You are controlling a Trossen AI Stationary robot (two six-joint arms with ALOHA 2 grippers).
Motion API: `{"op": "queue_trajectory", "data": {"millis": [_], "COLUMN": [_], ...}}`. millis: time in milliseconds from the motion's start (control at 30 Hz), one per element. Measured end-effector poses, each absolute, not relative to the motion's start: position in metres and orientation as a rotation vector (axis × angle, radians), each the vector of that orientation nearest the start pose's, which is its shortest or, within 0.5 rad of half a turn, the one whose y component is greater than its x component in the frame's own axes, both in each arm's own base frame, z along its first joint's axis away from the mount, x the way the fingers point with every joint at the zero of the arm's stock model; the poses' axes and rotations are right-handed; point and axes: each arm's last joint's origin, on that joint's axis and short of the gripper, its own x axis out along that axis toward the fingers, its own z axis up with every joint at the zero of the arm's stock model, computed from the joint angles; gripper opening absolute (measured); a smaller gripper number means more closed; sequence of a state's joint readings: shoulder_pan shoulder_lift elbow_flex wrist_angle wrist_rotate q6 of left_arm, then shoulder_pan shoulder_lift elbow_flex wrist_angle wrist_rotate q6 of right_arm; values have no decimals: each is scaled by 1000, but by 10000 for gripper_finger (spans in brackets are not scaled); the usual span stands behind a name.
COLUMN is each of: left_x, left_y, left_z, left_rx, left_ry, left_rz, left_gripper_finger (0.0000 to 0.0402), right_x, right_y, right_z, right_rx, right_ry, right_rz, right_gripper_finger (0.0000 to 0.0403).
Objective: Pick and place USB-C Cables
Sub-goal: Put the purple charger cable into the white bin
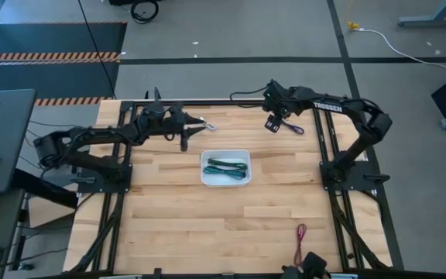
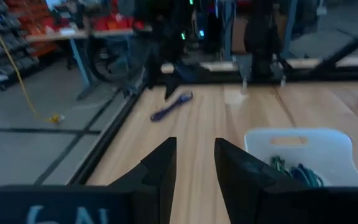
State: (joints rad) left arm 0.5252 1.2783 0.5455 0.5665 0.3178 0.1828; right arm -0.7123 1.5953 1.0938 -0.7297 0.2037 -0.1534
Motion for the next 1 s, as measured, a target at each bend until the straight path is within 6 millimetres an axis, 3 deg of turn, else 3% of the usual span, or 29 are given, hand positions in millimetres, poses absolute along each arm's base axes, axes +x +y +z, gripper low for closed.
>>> {"op": "queue_trajectory", "data": {"millis": [233,1000], "left_x": [219,223], "left_y": [116,105], "left_z": [213,213], "left_rx": [95,94], "left_ry": [55,51], "left_rz": [202,156], "left_gripper_finger": [116,116], "right_x": [221,193], "right_y": [-206,-211], "right_z": [207,203], "right_rx": [222,320], "right_ry": [1337,1510], "right_rz": [-696,-701], "right_gripper_finger": [244,244]}}
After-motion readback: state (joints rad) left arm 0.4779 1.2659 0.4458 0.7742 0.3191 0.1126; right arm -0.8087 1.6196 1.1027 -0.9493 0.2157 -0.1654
